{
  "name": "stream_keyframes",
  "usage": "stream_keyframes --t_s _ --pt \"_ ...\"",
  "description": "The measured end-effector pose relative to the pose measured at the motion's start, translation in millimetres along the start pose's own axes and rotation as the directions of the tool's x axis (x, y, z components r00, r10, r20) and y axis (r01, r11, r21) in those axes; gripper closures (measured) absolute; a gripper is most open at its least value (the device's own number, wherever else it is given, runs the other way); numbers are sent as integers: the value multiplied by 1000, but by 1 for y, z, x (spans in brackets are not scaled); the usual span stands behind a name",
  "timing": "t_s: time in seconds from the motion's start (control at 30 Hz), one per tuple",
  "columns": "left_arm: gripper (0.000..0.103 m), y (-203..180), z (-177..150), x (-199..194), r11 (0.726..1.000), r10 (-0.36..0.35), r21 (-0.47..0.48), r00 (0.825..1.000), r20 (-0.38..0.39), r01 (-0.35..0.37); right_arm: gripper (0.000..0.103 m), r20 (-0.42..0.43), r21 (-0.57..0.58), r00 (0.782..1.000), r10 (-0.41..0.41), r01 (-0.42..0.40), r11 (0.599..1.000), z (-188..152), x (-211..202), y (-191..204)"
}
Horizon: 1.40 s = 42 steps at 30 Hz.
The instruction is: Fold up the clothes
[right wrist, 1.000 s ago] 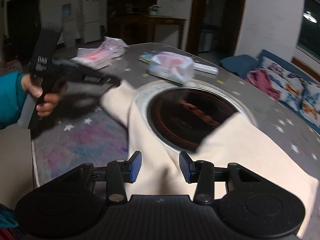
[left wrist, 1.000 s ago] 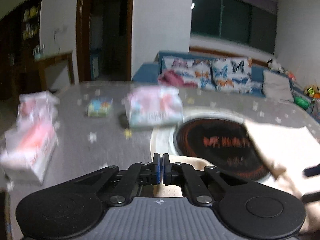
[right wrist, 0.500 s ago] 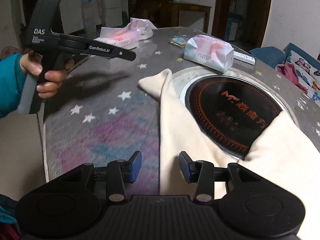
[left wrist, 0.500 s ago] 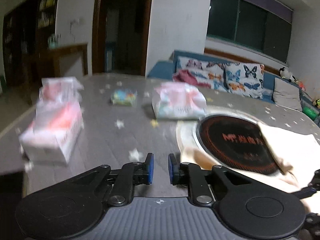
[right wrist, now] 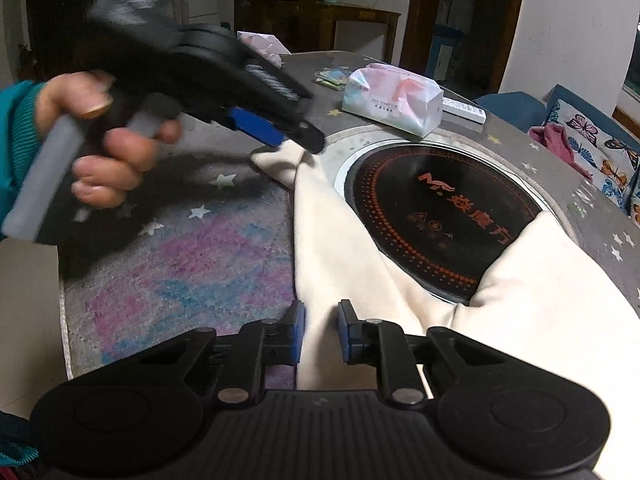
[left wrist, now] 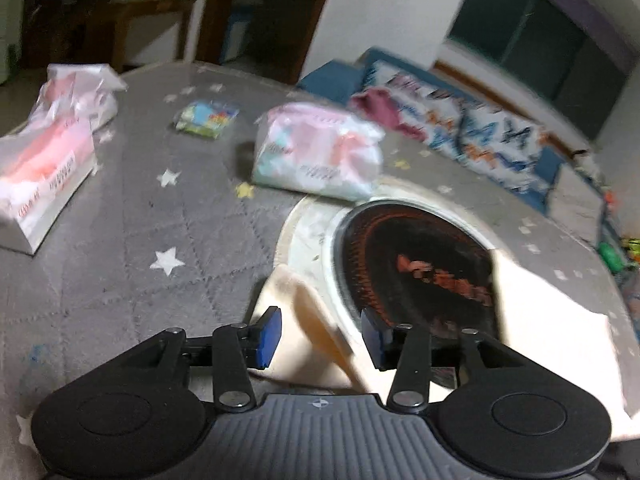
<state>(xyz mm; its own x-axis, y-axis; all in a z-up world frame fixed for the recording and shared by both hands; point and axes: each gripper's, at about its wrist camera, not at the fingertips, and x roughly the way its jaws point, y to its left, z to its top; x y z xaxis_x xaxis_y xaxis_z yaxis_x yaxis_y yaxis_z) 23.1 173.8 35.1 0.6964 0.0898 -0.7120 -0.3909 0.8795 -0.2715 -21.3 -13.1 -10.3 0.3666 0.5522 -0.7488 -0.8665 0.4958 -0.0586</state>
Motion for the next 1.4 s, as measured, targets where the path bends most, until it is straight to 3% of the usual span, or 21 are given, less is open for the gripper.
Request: stream_keyframes --t_s 0.07,0.1,0.13,0.2,0.27,0.3,0.37,0.43,0.47,0.53,0.6,0.7,0.77,0.83,0.9,0.93,1.17,1.2,1.3,1.4 --pt "61 -6 2 9 999 39 13 999 -8 -39 94 3 -4 1000 -1 1 1000 0 0 0" --pt "83 -9 3 11 998 57 38 998 -2 -57 95 5 -4 1000 -2 2 1000 0 0 1" --pt "94 -13 3 14 996 68 58 998 1 -68 95 7 -2 1000 -1 1 1000 -1 0 0" --pt "100 -11 4 15 999 31 41 999 -10 -31 98 13 5 1000 -1 1 1000 -1 -1 -1" --pt "101 -8 3 5 999 -13 32 999 44 11 99 20 12 1000 1 -1 1000 -2 -2 -2" --pt "101 -6 2 -8 998 -62 33 993 101 59 99 27 16 1000 6 -6 1000 -2 -4 -2" --pt "101 -2 -3 -36 986 -164 63 961 222 154 99 37 15 999 26 -26 1000 -3 -9 -3" --pt "101 4 -13 -64 973 -230 105 920 316 207 99 41 10 997 67 -68 998 -4 -14 -3" --pt "101 8 -18 -70 972 -234 113 916 326 208 99 41 4 995 91 -91 996 -5 -17 -3" --pt "100 19 -34 -73 978 -198 130 927 319 164 95 30 -9 989 143 -143 990 -7 -19 0" --pt "100 33 -46 -64 989 -130 104 958 255 106 92 15 -13 983 185 -184 983 -11 -21 3" --pt "97 52 -56 -52 998 -58 36 984 170 53 89 32 -17 984 178 -177 984 -14 -30 6" --pt "91 59 -60 -51 999 -43 -9 987 156 45 89 52 5 986 159 -159 987 -15 -35 1" --pt "80 58 -60 -53 999 -37 -22 985 167 42 89 70 34 990 121 -123 992 -14 -40 -7" --pt "59 56 -59 -54 999 -28 -31 984 174 34 88 74 70 995 72 -77 995 -13 -41 -17" --pt "58 54 -57 -53 999 -20 -36 985 171 27 87 74 96 996 43 -50 994 -13 -39 -23" --pt "62 47 -54 -38 997 24 -73 987 160 -12 86 53 243 997 -64 50 969 -12 -11 -60" --pt "70 47 -54 -38 997 30 -77 986 163 -18 85 43 247 997 -71 58 967 -12 -6 -62" --pt "81 50 -53 -38 996 53 -84 983 174 -39 80 39 239 996 -75 63 969 -14 0 -61" --pt "80 56 -52 -42 992 79 -115 981 177 -60 80 61 228 996 -67 52 972 -14 -8 -56"
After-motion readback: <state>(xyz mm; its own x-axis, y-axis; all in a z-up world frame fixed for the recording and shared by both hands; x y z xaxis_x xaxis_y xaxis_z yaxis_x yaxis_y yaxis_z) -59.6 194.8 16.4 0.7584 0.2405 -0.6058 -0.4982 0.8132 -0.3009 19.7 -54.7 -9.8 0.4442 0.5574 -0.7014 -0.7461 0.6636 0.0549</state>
